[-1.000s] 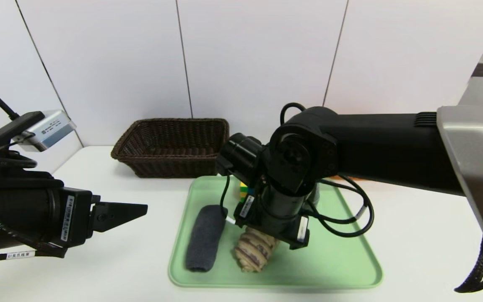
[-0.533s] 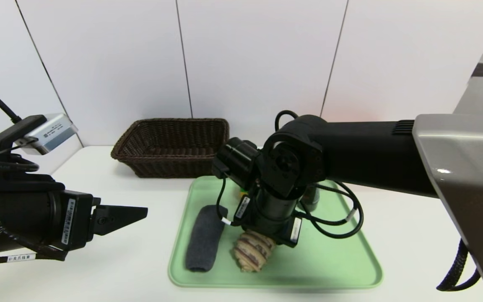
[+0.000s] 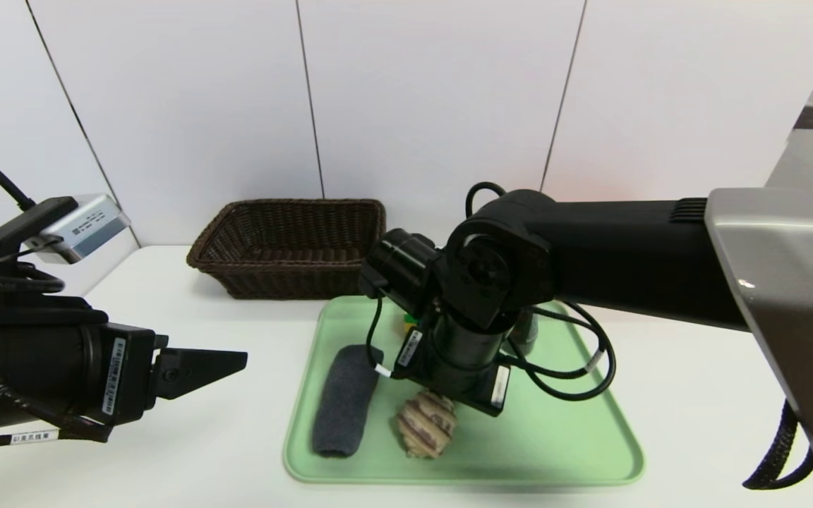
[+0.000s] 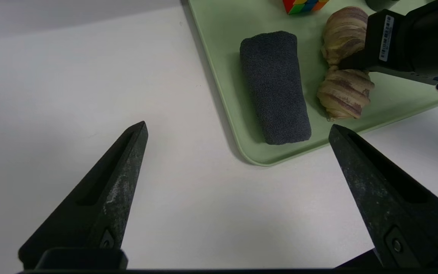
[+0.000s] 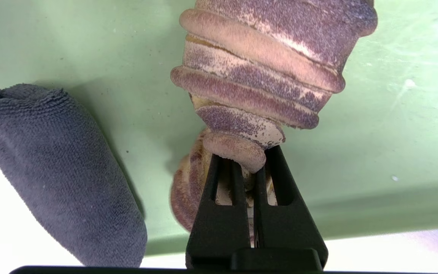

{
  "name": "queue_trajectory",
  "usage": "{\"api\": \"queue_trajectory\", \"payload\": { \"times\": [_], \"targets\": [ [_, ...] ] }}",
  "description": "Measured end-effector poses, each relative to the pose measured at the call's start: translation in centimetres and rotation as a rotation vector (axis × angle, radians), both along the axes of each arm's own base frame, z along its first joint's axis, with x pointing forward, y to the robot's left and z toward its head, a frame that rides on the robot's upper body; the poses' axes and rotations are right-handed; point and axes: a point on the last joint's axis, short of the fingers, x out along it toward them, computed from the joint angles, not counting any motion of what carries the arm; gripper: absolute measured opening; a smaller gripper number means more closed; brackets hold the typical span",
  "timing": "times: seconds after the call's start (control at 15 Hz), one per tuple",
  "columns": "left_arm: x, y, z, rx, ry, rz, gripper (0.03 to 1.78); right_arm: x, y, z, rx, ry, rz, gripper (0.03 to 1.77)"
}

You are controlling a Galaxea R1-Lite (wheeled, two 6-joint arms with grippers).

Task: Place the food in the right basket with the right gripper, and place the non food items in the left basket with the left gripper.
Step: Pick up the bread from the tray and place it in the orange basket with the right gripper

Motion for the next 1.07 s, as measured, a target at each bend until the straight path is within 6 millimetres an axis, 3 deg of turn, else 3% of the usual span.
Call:
{"api": "queue_trajectory", "payload": {
  "times": [0.33, 0.6, 0.87, 1.07],
  "targets": [
    [-0.4, 0.2, 0.0, 0.001, -0.001, 0.0, 1.69, -0.6, -0.8, 1.2, 0.008, -0.003, -0.001, 0.11],
    [-0.5, 0.3, 0.0, 0.0, -0.003, 0.0, 1.69, -1.8, -2.0, 3.4, 0.07, 0.0, 0.012, 0.11],
    [-0.5, 0.3, 0.0, 0.001, -0.003, 0.0, 1.69, -4.2, -4.0, 8.6, 0.259, -0.011, 0.061, 0.11],
    [-0.5, 0.3, -0.1, 0.001, -0.001, 0.0, 1.69, -6.3, -7.2, 13.6, 0.449, -0.048, 0.11, 0.11]
  ]
}}
